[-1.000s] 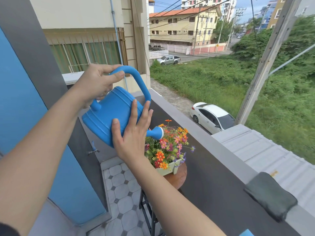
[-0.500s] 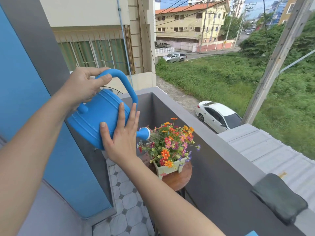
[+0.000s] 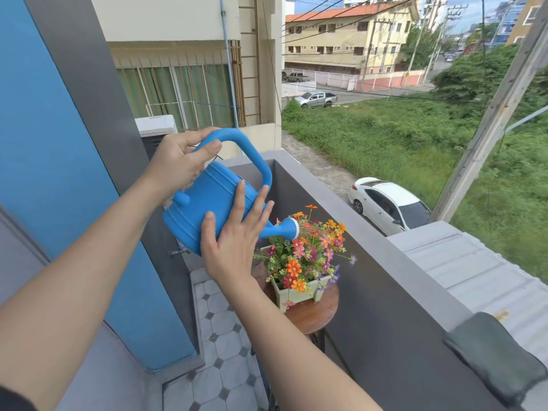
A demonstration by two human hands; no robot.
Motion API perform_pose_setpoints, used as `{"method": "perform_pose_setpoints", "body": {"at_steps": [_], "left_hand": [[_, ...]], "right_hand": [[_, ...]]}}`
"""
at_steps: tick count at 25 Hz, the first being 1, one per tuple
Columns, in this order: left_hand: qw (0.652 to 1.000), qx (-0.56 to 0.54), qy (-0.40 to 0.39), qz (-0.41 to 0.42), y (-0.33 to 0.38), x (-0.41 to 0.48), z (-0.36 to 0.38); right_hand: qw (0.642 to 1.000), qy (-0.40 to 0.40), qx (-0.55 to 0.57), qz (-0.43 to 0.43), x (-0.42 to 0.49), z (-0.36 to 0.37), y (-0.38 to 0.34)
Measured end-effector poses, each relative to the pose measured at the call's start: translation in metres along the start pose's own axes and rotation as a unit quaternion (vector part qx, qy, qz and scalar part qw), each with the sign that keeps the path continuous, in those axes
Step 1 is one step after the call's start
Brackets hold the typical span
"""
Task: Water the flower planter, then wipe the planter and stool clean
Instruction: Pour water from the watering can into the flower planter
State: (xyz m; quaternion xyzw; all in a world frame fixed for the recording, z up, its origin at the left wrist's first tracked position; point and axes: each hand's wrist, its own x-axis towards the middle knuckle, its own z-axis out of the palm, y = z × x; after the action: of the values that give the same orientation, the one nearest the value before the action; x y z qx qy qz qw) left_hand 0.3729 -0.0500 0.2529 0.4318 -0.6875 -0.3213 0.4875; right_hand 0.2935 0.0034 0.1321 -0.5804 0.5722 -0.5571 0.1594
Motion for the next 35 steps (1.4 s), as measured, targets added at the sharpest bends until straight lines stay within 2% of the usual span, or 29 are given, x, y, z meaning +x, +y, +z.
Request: {"method": "perform_pose_setpoints", "body": {"at_steps": [6,9,14,19,23,28,35], "left_hand": [[0.998,0.038,0.051,-0.009,0.001,-0.003,-0.021],[0.997,0.068,0.046,-0.011,0.002,-0.007,-0.032],[0.998,0.050,-0.012,-0.044,0.013,-0.011,-0.034],[0.996,0.037,-0.065,-0.054,0.020,-0.007,-0.016],[0.998,0.003,-0.039,-0.039,0.020,0.002,-0.002],[0.998,-0.027,0.038,-0.037,0.013,0.000,-0.003],[0.999,-0.025,0.033,-0.021,-0.009,-0.029,-0.001]], "right_hand": [[0.997,-0.074,0.030,0.002,0.003,0.007,-0.015],[0.994,-0.100,0.045,0.011,-0.003,0.014,-0.021],[0.993,-0.086,0.071,0.027,-0.025,0.016,-0.034],[0.997,-0.011,0.070,0.036,-0.032,0.003,-0.034],[0.999,0.019,0.043,0.023,-0.011,-0.010,-0.023],[1.000,-0.007,0.023,-0.013,0.010,-0.012,-0.013],[0.999,-0.007,0.046,-0.004,-0.019,0.000,0.003]]}}
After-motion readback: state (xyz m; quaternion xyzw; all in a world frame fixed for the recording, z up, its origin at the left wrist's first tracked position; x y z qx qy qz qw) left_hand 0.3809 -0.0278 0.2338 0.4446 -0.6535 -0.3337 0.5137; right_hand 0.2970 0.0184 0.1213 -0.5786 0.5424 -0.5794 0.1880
